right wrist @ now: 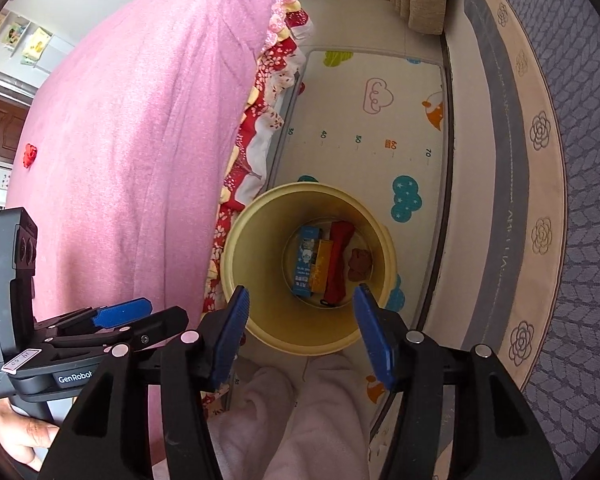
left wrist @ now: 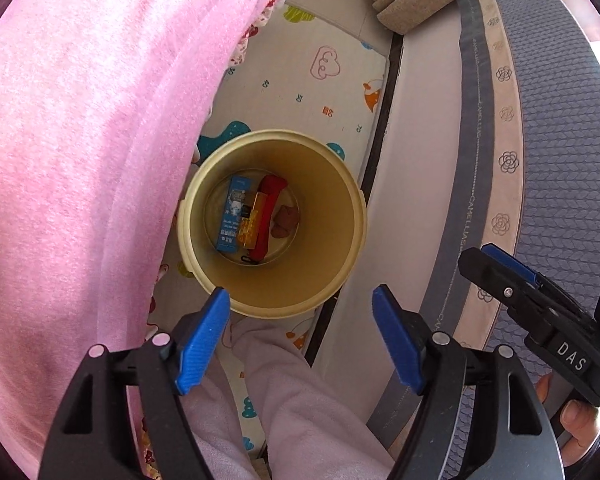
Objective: Collect trash
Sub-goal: 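Carry the gold box and orange sock to the yellow bin and release both, then grasp the dark shoelace with the left tool while the right tool grasps the amber bottle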
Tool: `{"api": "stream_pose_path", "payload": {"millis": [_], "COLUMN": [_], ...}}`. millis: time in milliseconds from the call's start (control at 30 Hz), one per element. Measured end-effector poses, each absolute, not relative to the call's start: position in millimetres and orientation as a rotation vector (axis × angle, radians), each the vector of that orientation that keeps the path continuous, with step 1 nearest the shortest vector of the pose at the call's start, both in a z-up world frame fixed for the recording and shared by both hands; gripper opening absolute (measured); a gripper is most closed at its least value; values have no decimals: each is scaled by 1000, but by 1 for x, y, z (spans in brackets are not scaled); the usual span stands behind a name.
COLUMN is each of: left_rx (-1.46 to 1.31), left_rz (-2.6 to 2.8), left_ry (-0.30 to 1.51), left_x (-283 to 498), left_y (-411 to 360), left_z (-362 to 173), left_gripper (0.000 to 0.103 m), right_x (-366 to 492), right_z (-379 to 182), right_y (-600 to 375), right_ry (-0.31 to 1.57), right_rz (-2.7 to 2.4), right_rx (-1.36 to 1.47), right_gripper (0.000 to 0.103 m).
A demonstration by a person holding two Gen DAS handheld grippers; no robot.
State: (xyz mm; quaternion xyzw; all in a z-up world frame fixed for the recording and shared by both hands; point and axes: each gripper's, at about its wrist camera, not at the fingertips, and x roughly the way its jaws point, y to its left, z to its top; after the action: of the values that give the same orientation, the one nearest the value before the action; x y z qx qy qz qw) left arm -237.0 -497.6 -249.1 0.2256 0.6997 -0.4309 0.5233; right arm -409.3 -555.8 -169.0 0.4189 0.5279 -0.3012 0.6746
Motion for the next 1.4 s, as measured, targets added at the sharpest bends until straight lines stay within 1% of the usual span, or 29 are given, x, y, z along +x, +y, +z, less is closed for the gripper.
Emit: {"api": "stream_pose_path", "payload": {"millis": [167,333,367,400,533,767,967,1100,1200,1400], "left_rx": [493,415,395,375,283,84,-61,-146,-177,-138], "left_rz": [-1022,-986,-974,-959,-883,-658,-433,-300,-228,-200], "left_ry": [1659,1628,1621,1611,1578,1525,1433,1383,1358,1327], "left_x": [-223,-194,-187,-179,-143,-62,5,37,55,92], "left_y": [-492,-470,-464,-455,-417,-297,-157,-78,-34,6], "left_z": [-236,-213,-207,-201,-179,-146,-121,-117,-119,-132], "left_gripper": [73,73,73,73,73,74,76,76,76,76], "right_x": [-393,-363,-345,-345,-282,-170,-77,-24,10,67], "right_z": [-155,-133,-124,-124,-100,-75,-62,-57,-53,-62], "right_y": [-551,-545,-539,-539,-512,-430,-329,-265,-226,-171], "right_ry": [1183,1166,1164,1164,1174,1192,1192,1203,1203,1223], "right_rz": [-659,-613,-577,-577,-458,-209,16,137,221,326], "right_rx": [903,862,839,839,735,597,483,403,353,284], "right_gripper": [54,54,54,54,54,54,54,54,54,54]}}
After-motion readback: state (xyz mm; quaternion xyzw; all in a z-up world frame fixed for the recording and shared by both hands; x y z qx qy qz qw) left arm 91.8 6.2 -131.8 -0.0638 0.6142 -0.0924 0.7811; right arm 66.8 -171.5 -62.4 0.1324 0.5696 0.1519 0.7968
